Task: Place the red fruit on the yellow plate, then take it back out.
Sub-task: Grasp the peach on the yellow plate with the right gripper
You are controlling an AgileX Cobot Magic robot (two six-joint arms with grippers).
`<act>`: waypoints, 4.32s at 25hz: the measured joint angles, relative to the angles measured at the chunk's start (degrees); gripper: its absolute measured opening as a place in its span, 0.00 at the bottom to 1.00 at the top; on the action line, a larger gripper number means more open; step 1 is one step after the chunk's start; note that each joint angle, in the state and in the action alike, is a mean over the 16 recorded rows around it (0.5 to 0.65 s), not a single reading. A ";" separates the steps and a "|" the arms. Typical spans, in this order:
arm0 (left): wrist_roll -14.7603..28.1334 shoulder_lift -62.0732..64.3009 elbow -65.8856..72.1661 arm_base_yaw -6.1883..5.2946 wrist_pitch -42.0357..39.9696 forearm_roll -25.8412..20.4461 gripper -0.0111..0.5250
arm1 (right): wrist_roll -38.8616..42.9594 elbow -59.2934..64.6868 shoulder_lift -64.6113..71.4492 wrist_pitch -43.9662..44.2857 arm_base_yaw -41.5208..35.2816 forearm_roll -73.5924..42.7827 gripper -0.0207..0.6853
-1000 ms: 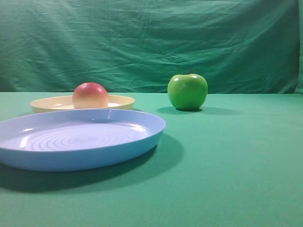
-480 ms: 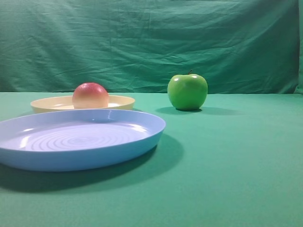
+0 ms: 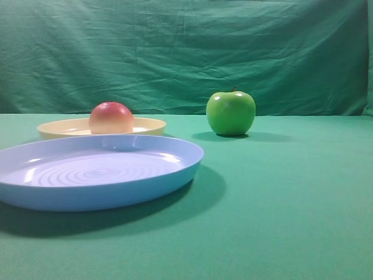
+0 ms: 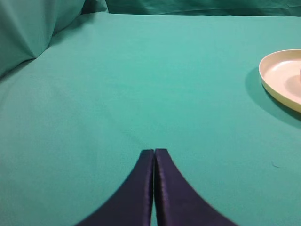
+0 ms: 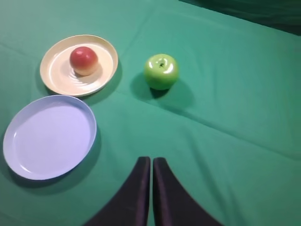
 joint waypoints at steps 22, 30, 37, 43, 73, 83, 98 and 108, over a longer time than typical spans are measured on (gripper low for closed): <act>0.00 0.00 0.00 0.00 0.00 0.00 0.02 | 3.17 47.99 -35.80 -42.39 -27.32 -2.70 0.03; 0.00 0.00 0.00 0.00 0.00 0.00 0.02 | 3.44 61.20 -44.34 -45.33 -31.39 -2.62 0.03; 0.00 0.00 0.00 0.00 0.00 0.00 0.02 | 3.66 67.29 -46.20 -44.34 -32.25 -1.65 0.03; 0.00 0.00 0.00 0.00 0.00 0.00 0.02 | 3.80 68.75 -46.21 -42.03 -32.13 0.08 0.03; 0.00 0.00 0.00 0.00 0.00 0.00 0.02 | 0.76 55.78 -34.11 -47.21 -24.70 2.21 0.03; 0.00 0.00 0.00 0.00 0.00 0.00 0.02 | -6.32 32.30 -10.84 -29.83 -13.15 2.79 0.03; 0.00 0.00 0.00 0.00 0.00 0.00 0.02 | -22.03 8.50 22.54 -19.85 -7.04 18.99 0.03; 0.00 0.00 0.00 0.00 0.00 0.00 0.02 | -38.83 -4.19 43.22 -20.41 -6.96 37.74 0.03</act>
